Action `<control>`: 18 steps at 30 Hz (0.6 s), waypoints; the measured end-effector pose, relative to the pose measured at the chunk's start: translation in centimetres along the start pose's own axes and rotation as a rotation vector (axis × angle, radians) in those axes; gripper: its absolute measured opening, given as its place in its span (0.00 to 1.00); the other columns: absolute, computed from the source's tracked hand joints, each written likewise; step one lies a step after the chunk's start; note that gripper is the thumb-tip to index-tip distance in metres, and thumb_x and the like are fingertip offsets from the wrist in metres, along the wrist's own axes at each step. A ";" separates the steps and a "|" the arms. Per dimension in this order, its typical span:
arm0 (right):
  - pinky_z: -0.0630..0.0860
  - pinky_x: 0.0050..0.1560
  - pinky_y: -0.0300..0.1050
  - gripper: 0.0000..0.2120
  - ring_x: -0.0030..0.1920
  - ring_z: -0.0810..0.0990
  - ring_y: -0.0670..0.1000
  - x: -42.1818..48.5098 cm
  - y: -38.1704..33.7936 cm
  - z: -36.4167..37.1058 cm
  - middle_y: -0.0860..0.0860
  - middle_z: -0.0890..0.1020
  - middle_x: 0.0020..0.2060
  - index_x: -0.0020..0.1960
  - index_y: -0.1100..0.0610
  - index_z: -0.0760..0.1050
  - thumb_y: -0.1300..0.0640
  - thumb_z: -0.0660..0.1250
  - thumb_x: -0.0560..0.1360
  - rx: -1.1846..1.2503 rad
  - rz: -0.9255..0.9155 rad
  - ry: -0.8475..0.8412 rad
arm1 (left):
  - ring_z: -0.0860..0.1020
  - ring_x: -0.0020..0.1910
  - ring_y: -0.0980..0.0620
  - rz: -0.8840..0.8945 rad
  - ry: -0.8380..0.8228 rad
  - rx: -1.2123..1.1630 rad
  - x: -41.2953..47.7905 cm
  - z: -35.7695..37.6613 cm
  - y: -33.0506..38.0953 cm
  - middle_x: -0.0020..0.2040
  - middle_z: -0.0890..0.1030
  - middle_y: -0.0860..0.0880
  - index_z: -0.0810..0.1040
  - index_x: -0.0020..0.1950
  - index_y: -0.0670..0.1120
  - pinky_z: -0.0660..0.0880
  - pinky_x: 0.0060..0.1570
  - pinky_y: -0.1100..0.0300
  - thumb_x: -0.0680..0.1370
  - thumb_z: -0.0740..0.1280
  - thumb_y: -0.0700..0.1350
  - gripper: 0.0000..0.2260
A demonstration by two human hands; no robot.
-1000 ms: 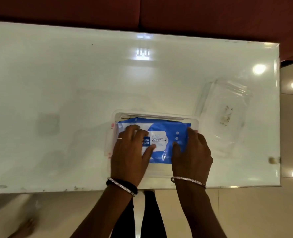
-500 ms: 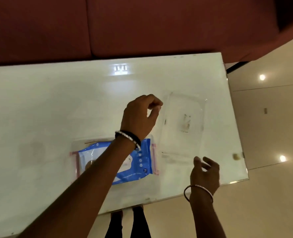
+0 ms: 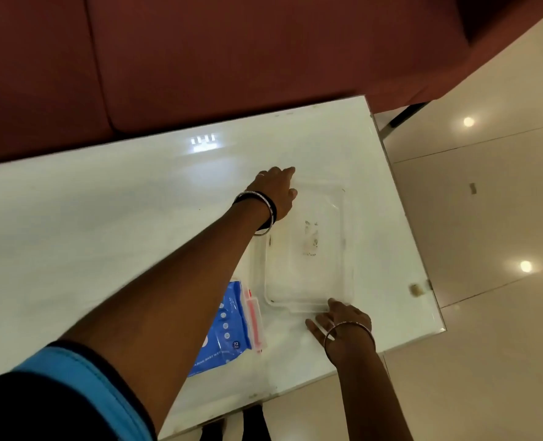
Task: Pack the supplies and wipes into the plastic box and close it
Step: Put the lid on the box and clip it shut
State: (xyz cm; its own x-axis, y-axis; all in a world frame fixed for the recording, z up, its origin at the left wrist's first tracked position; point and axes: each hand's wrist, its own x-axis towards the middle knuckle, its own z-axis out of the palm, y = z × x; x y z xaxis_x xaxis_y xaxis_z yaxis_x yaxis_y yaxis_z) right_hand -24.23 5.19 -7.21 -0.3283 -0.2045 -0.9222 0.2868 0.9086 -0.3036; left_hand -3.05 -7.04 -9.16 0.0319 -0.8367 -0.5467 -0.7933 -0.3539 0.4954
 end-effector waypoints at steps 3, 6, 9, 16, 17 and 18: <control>0.80 0.39 0.56 0.18 0.47 0.77 0.63 0.2 0.0 0.0 0.65 0.75 0.48 0.65 0.66 0.69 0.73 0.62 0.76 0.040 -0.024 0.016 | 0.65 0.72 0.42 -0.004 0.033 0.016 0.2 -0.5 -0.3 0.74 0.65 0.42 0.60 0.76 0.46 0.66 0.69 0.48 0.82 0.55 0.51 0.23; 0.79 0.37 0.53 0.21 0.46 0.77 0.63 0.1 0.2 -0.1 0.64 0.76 0.45 0.63 0.62 0.69 0.78 0.61 0.74 0.141 -0.095 0.053 | 0.70 0.69 0.44 0.011 0.109 -0.109 -0.8 -1.1 -0.9 0.70 0.68 0.44 0.65 0.74 0.47 0.69 0.67 0.48 0.81 0.58 0.53 0.22; 0.82 0.38 0.49 0.23 0.46 0.78 0.61 -0.7 0.4 -0.3 0.66 0.76 0.46 0.57 0.56 0.69 0.80 0.62 0.71 0.234 -0.218 0.055 | 0.72 0.65 0.45 0.060 0.214 -0.212 -3.1 -1.8 -1.2 0.65 0.70 0.43 0.69 0.71 0.48 0.70 0.65 0.49 0.81 0.58 0.55 0.21; 0.81 0.56 0.55 0.16 0.50 0.79 0.61 -4.2 -0.1 0.2 0.59 0.79 0.41 0.46 0.57 0.72 0.76 0.59 0.70 0.364 -0.484 -0.182 | 0.74 0.40 0.65 0.029 0.604 -0.628 -11.4 -4.5 -3.8 0.45 0.79 0.55 0.74 0.50 0.48 0.67 0.41 0.74 0.81 0.58 0.56 0.13; 0.79 0.58 0.57 0.15 0.52 0.79 0.61 -4.7 -0.3 0.3 0.58 0.79 0.40 0.45 0.58 0.72 0.75 0.57 0.69 0.391 -0.507 -0.221 | 0.72 0.38 0.65 -0.007 0.626 -0.728 -12.6 -4.5 -4.3 0.44 0.79 0.56 0.73 0.47 0.49 0.67 0.41 0.73 0.80 0.58 0.56 0.12; 0.78 0.60 0.57 0.13 0.53 0.78 0.62 -5.3 -0.5 0.3 0.57 0.79 0.40 0.43 0.59 0.73 0.74 0.55 0.70 0.427 -0.521 -0.274 | 0.71 0.37 0.62 -0.041 0.624 -0.876 -13.9 -4.5 -4.8 0.46 0.79 0.54 0.72 0.45 0.51 0.67 0.44 0.69 0.80 0.59 0.57 0.11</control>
State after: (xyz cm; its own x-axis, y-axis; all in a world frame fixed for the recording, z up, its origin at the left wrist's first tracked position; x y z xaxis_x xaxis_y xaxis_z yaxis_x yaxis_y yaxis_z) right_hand -22.36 5.68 -2.26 -0.2968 -0.7066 -0.6423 0.4995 0.4584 -0.7351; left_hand 3.06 4.42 -0.87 0.5499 -0.7950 -0.2561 -0.0803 -0.3555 0.9312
